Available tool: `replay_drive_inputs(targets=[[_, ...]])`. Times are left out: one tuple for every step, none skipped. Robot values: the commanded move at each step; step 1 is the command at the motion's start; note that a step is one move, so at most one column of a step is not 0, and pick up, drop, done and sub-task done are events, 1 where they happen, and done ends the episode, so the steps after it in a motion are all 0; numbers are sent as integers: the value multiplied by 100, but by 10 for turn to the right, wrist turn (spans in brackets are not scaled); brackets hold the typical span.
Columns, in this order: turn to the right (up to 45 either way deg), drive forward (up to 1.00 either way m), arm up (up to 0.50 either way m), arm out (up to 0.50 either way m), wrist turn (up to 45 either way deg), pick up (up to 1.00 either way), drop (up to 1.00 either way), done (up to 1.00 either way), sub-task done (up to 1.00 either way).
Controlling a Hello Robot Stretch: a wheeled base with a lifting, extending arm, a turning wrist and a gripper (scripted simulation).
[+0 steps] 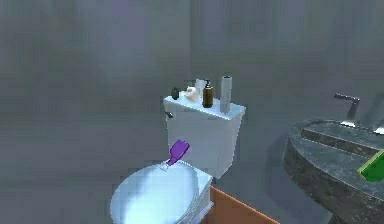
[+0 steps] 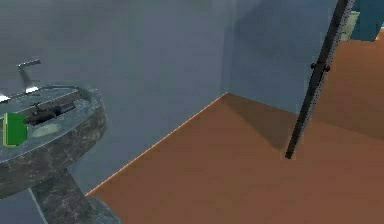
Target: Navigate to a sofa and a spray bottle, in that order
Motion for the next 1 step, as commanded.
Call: replay_drive_inputs(targets=[[0,0,0,0,0,0,0,100,0]])
